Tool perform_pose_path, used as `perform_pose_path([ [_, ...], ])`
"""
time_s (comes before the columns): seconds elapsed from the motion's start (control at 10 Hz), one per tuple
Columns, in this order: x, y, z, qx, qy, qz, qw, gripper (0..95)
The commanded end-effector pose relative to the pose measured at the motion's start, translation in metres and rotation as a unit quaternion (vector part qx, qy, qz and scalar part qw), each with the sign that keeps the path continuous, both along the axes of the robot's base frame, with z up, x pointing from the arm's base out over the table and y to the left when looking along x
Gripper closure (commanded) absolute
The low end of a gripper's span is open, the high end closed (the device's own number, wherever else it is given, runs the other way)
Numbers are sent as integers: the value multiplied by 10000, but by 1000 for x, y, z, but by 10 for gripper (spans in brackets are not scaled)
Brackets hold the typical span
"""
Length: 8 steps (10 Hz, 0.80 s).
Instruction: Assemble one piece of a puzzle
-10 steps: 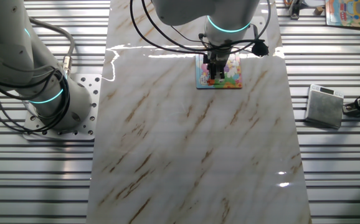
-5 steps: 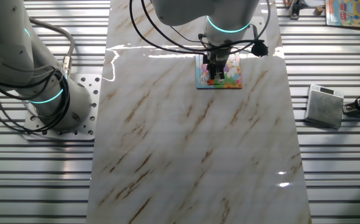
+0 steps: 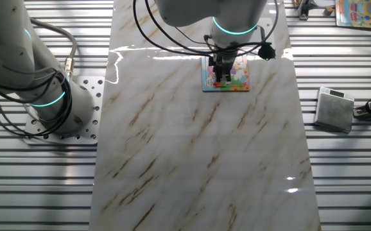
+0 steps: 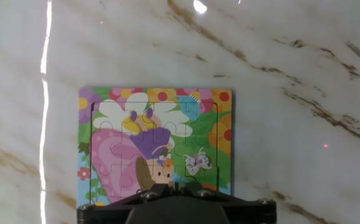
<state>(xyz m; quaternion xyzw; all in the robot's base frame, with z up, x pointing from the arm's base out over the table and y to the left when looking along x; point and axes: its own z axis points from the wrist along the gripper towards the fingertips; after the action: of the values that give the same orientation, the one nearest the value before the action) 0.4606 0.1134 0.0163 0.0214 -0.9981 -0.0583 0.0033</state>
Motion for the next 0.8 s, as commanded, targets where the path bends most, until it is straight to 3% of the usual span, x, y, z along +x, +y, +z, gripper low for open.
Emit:
perform_pose_path([
  [0.1,0,2,3,-7,36,-15,10000,950],
  [0.5,7,-1,8,-25,53,87,9999,950],
  [0.8,10,-15,6,-24,33,238,9997,950],
])
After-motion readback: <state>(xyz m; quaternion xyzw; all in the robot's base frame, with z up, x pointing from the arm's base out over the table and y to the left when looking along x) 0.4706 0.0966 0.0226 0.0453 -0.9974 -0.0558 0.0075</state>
